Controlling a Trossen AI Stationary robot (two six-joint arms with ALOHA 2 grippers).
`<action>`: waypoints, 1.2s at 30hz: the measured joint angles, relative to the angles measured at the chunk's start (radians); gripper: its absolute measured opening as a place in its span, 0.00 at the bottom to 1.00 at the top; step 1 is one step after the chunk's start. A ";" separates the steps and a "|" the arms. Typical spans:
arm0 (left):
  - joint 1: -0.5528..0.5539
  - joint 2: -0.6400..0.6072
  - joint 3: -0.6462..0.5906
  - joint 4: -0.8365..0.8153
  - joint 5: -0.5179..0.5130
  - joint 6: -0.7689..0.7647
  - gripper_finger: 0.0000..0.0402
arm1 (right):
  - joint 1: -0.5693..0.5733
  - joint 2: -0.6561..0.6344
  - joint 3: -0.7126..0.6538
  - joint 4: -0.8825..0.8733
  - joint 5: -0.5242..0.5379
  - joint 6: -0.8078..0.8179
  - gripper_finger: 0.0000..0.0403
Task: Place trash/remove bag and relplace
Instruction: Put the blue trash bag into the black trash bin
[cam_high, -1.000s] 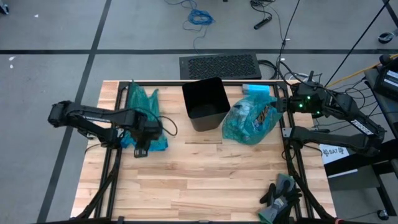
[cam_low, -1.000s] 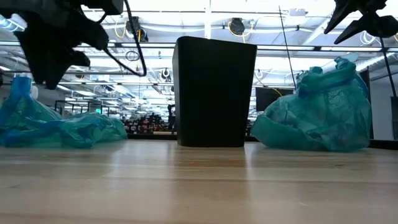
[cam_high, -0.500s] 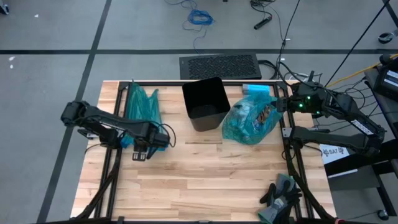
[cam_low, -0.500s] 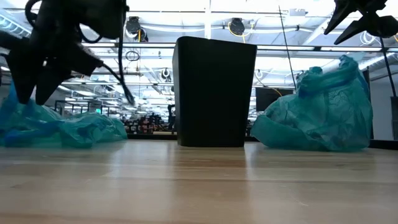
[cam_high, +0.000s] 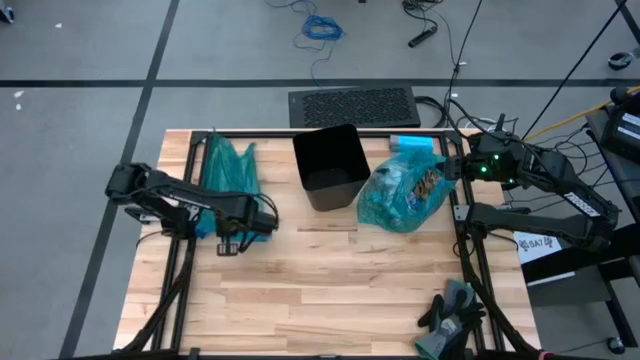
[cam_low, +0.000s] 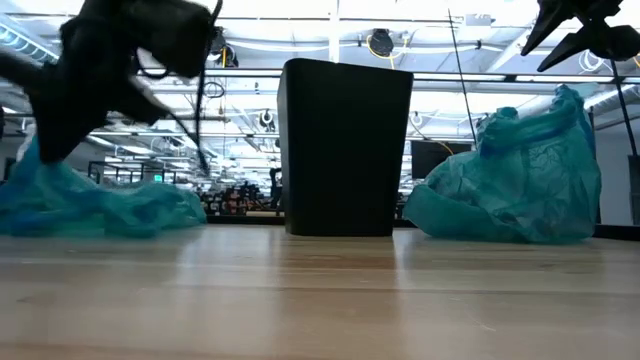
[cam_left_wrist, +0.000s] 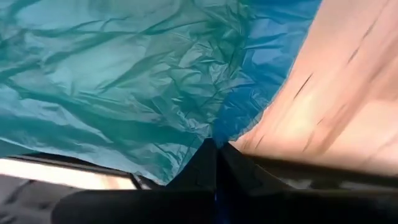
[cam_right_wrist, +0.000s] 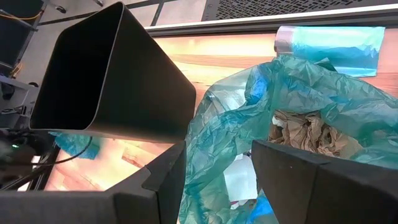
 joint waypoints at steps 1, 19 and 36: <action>0.005 -0.010 0.014 0.002 0.003 -0.016 0.01 | 0.000 0.000 0.000 0.000 0.000 0.000 0.44; 0.247 -0.241 0.430 -0.047 -0.131 -0.226 0.00 | 0.000 0.007 0.000 0.051 -0.003 -0.006 0.44; 0.517 -0.246 0.902 0.099 -0.354 -0.253 0.00 | 0.000 0.026 0.000 0.072 -0.035 -0.017 0.44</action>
